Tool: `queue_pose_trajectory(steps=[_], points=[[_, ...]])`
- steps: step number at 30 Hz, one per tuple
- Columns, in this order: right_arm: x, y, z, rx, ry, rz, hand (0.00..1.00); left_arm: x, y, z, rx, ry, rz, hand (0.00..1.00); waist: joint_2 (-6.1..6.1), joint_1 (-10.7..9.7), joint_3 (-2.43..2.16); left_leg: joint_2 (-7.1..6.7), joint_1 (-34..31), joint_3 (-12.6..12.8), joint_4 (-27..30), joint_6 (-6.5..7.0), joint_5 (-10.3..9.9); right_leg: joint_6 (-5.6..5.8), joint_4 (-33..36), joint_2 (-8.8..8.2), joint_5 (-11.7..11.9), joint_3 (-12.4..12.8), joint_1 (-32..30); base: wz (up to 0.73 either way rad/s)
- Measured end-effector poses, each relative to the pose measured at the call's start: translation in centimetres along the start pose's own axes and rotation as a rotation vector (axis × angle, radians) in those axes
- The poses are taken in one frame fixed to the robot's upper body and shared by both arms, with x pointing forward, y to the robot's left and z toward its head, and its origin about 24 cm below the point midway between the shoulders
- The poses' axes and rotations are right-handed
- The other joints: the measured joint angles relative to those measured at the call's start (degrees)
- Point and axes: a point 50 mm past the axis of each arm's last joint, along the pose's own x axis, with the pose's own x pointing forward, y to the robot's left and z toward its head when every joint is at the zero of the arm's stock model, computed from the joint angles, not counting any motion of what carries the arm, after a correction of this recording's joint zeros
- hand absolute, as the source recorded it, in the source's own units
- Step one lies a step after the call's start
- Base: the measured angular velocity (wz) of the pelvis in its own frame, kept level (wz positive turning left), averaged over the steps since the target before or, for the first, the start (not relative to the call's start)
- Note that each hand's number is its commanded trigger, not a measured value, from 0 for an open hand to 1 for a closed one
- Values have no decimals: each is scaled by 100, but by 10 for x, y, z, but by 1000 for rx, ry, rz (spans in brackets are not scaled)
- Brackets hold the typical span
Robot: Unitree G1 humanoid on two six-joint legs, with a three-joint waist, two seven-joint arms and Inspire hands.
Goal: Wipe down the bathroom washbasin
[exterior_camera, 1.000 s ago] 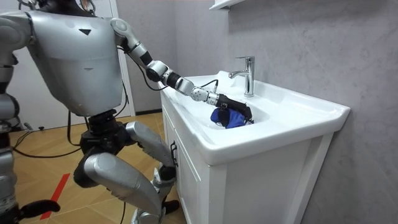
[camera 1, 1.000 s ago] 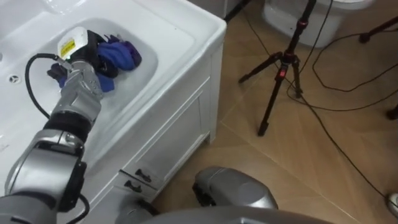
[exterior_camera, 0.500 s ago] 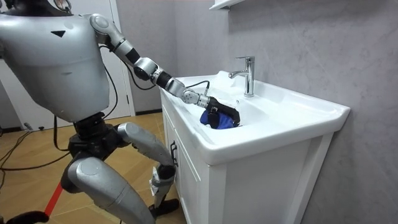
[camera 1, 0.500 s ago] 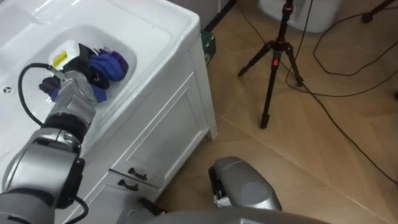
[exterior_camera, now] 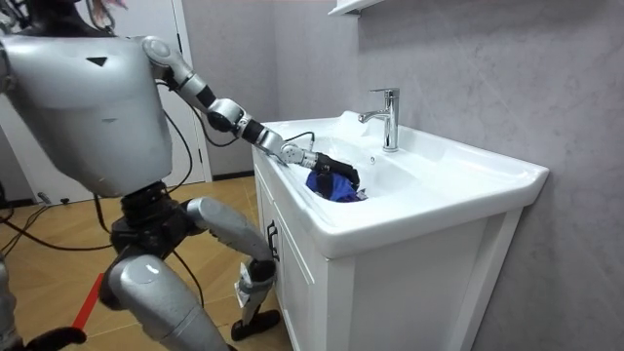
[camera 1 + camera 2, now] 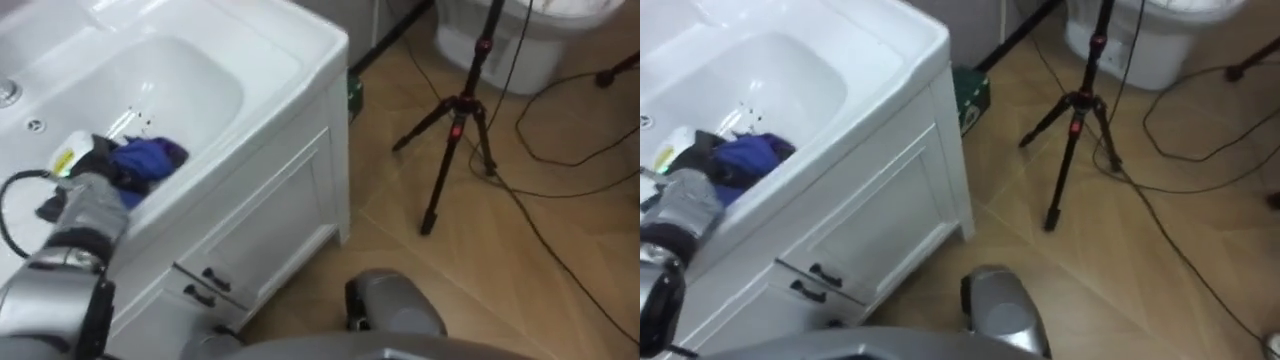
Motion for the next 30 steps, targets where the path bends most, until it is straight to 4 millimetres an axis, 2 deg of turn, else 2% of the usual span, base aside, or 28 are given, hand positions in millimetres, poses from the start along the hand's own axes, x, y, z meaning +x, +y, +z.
queue_pose_trajectory(steps=[3, 5, 7, 8, 9, 10, 12, 14, 17, 18, 19, 21, 23, 25, 27, 30], points=[[-1, -4, -6, 28, 13, -17, 0, -2, -2, -25, -30, 67, 11, 100, 24, 102, 3, -2, -15, -92, 129, 2, 5, -52, -214, -16, 170, -36, 174, 4], [-1, -2, -9, 40, 21, -11, 0, -3, -1, -31, -44, 80, 32, 100, 38, 106, 13, -74, -15, -185, 77, -1, 8, -66, -408, -6, 346, -79, 288, 27], [-2, 0, -13, 57, 30, -10, 0, -6, -3, -40, -46, 101, 37, 100, 110, 114, 19, -85, -12, -229, 1, -97, 67, -62, -599, 64, 423, -81, 394, 22], [-2, -1, -13, 74, 28, -14, 0, -8, -5, -46, -40, 107, 40, 100, 167, 123, 15, -95, 14, -203, -83, -53, 122, -74, -718, 76, 491, -88, 446, 10], [-2, 0, -12, 77, 23, -15, 0, -8, -5, -47, -39, 99, 51, 100, 216, 146, 35, -103, 70, -174, -207, -28, 163, -79, -813, 77, 520, -110, 503, 4], [-2, 1, -11, 79, 16, -16, 0, -9, -6, -49, -36, 100, 55, 100, 246, 222, 45, -105, 139, -158, -329, -105, 212, -76, -878, 77, 539, -124, 543, 0], [-2, 1, -10, 80, 11, -15, 0, -9, -5, -49, -39, 97, 59, 100, 272, 326, 56, -108, 277, -141, -529, -72, 268, -75, -950, 73, 554, -165, 636, 0], [-2, 1, -9, 79, -4, -18, 0, -9, -5, -48, -41, 93, 67, 100, 300, 419, 67, -135, 400, -145, -707, -118, 351, -55, -996, 72, 544, -188, 709, 0], [-2, 1, -7, 80, -26, -18, 0, -10, -4, -49, -44, 86, 84, 100, 312, 479, 72, -306, 497, -167, -862, -35, 465, 57, -1007, -11, 501, -207, 757, 6], [-1, 1, -8, 82, -23, -18, 0, -10, -3, -47, -48, 78, 85, 100, 330, 514, 73, -331, 509, -160, -891, -41, 563, 88, -1010, -14, 495, -206, 759, 5], [-1, 3, -9, 84, -13, -12, 0, -10, -2, -45, -55, 66, 91, 100, 328, 606, 81, -407, 595, -143, -949, 2, 575, 197, -1031, -45, 476, -179, 779, 4], [-2, 5, -12, 82, -1, 3, 0, -10, -2, -48, -64, 71, 91, 100, 306, 688, 79, -533, 701, -128, -1041, 4, 575, 257, -1121, -100, 493, -184, 840, 0], [-2, 4, -13, 80, 3, 8, 0, -11, -2, -52, -72, 81, 85, 100, 290, 721, 80, -601, 799, -129, -1124, 5, 571, 323, -1190, -123, 464, -179, 936, 0], [-3, 4, -13, 80, -6, 12, 0, -13, -3, -62, -89, 87, 88, 100, 301, 744, 71, -620, 899, -136, -1222, 5, 571, 346, -1328, -113, 484, -207, 1087, 2], [-3, 2, -14, 83, -5, 8, 0, -15, -3, -66, -101, 85, 90, 100, 324, 774, 33, -656, 905, -208, -1269, 6, 571, 353, -1391, -114, 538, -248, 1119, 10], [-3, 0, -18, 100, 9, -1, 0, -15, -3, -63, -112, 52, 78, 100, 360, 898, 13, -673, 933, -206, -1336, 6, 572, 337, -1494, -112, 599, -322, 1198, 10]])
